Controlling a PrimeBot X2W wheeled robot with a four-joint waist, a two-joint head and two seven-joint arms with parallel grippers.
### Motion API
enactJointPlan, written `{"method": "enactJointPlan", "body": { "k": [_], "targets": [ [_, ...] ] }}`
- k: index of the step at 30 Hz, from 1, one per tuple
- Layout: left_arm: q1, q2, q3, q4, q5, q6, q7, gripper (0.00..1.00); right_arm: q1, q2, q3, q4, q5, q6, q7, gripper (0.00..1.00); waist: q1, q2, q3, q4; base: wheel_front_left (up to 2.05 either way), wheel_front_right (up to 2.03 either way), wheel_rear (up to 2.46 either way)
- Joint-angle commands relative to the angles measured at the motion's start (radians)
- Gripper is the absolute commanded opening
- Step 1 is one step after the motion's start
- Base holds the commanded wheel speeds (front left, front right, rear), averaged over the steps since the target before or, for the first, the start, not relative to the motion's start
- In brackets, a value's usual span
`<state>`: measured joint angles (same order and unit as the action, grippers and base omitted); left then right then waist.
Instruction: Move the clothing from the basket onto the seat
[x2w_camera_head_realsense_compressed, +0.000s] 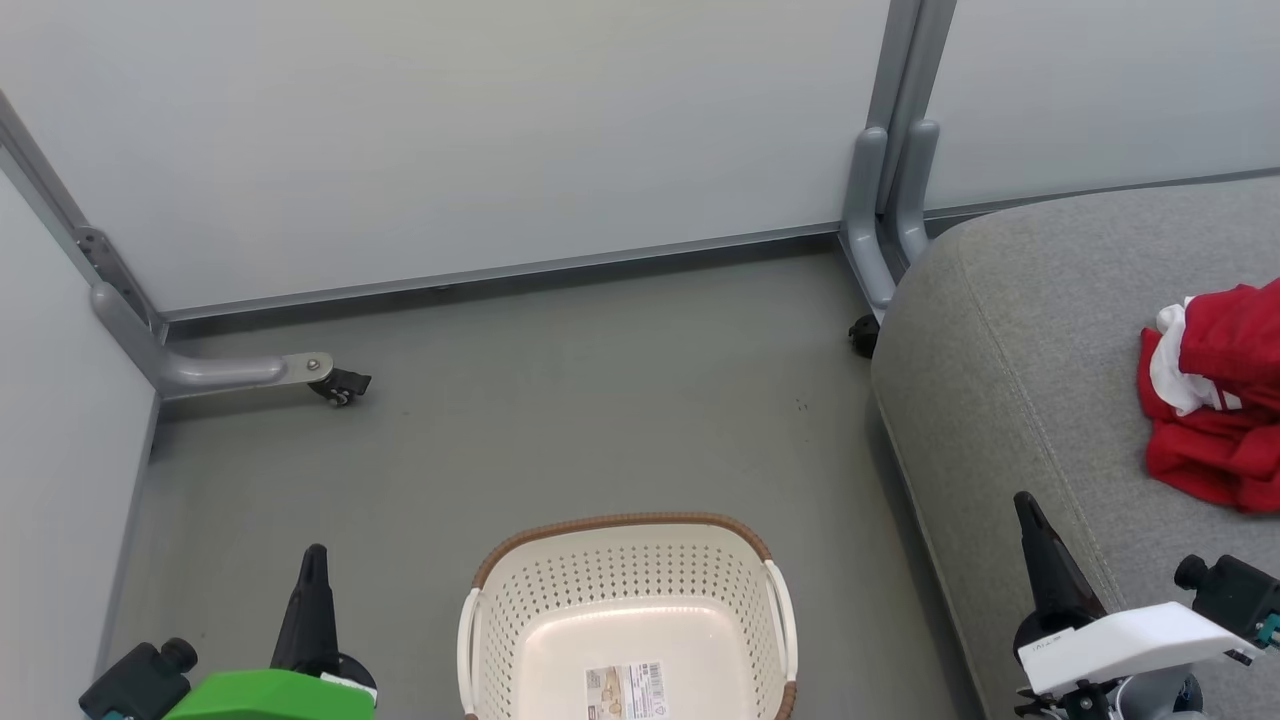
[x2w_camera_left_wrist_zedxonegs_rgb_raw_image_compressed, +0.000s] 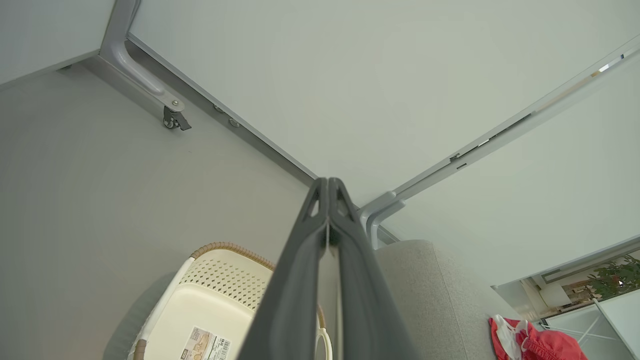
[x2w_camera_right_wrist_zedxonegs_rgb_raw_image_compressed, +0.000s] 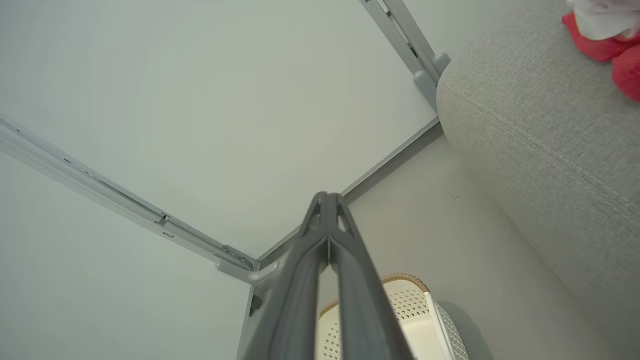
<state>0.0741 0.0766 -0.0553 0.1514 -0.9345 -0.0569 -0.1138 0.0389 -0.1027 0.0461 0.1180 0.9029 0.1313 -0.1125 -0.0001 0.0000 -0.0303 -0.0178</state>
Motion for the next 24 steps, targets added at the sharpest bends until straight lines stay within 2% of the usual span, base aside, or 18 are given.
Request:
{"method": "enactJointPlan", "body": {
  "k": [1,24],
  "targets": [
    [-0.032,0.009,0.009,-0.006,-0.034,-0.010,0.008,0.00,-0.029,-0.005,-0.008,-0.004,0.036,0.000,0.008,0.00,0.0001,0.0000,0.001,0.000,0.00,0.00,0.00],
    [-0.089,0.012,0.048,0.028,-0.283,-0.034,0.072,0.00,-0.073,0.003,-0.046,0.042,0.294,0.000,0.073,0.00,0.0001,0.0000,0.010,0.005,0.00,0.00,0.00]
  ]
}}
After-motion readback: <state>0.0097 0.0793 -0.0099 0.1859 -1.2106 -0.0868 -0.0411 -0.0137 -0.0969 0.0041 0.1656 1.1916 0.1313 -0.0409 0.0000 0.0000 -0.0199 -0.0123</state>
